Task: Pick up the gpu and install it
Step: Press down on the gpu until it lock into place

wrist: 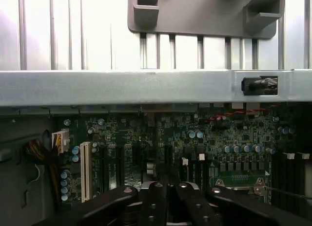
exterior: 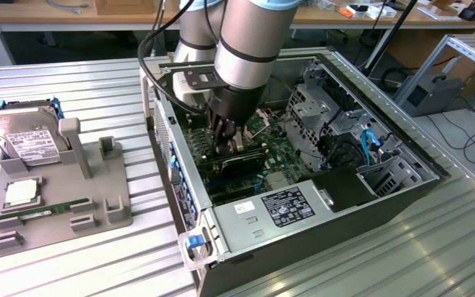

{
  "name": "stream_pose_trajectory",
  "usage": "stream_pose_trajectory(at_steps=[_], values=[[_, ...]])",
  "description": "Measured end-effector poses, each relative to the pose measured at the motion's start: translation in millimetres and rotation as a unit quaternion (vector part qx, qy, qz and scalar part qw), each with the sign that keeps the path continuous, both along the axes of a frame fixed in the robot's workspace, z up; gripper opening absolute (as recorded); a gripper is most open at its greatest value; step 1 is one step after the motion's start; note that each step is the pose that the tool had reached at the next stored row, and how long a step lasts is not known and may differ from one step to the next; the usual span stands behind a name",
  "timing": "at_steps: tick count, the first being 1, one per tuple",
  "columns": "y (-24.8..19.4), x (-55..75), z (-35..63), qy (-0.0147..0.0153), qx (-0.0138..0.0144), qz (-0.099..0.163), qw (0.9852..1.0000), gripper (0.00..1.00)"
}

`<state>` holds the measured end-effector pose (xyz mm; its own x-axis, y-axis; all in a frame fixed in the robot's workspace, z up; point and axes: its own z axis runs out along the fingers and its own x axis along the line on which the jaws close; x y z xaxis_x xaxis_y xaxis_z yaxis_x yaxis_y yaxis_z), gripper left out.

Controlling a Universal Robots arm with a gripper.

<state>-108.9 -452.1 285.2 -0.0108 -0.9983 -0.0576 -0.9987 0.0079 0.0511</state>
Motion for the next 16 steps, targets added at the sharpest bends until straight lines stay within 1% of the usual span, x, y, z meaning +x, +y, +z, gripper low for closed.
stream_pose_trajectory(at_steps=[2, 4, 7, 9, 11, 13, 16], values=[[0.1, -6.8, -2.4, -0.0001, 0.0041, 0.0, 1.0, 0.11], [0.0, -7.5, -7.1, 0.0, 0.006, 0.0, 1.0, 0.11], [0.0, -7.6, -11.7, 0.0, 0.0073, 0.0, 1.0, 0.11], [-1.3, -8.2, -12.3, 0.0, 0.008, 0.0, 1.0, 0.11], [-3.3, -9.0, -12.5, 0.0, 0.0085, 0.0, 1.0, 0.11], [-7.0, -10.1, -12.5, 0.0, 0.0089, 0.0, 1.0, 0.11], [-9.2, -10.4, -12.6, 0.0, 0.0088, 0.0, 1.0, 0.11]])
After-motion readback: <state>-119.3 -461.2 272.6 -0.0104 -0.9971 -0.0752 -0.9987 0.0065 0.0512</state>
